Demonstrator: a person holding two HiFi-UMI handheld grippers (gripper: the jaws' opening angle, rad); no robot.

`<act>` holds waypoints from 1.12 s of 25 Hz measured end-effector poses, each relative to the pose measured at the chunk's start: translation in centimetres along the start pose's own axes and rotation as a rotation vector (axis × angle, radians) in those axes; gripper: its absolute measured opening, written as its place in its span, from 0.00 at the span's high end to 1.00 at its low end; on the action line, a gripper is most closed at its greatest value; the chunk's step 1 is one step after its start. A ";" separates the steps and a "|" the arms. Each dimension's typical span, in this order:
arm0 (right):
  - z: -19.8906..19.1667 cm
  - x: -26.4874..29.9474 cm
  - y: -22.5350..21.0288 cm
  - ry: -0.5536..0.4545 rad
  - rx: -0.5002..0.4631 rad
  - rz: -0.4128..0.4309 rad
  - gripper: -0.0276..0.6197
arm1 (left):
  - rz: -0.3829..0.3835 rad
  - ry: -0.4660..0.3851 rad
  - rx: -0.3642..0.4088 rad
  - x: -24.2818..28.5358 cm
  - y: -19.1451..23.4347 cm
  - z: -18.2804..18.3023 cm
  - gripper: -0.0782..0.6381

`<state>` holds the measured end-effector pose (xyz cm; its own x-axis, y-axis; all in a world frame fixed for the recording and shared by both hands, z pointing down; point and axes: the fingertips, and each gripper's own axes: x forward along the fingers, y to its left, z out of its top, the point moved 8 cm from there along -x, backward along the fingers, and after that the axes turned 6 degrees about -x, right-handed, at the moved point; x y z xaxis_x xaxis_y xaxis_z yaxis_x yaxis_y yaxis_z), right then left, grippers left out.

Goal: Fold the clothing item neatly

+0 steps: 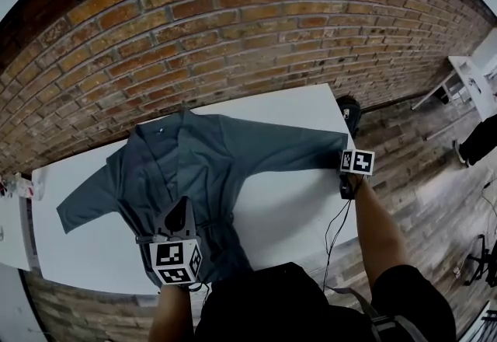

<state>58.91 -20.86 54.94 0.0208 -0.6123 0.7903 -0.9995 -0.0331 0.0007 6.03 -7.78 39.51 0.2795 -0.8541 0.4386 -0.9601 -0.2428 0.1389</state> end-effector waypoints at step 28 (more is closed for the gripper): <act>8.1 -9.6 14.3 -0.429 -0.207 0.186 0.92 | 0.013 -0.039 -0.058 -3.9 4.6 -1.3 0.89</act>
<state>44.63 -21.84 42.37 -0.1929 -0.8638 0.4655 -0.9705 0.2378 0.0391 0.52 -4.94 39.58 0.2655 -0.8744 0.4061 -0.9609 -0.2058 0.1852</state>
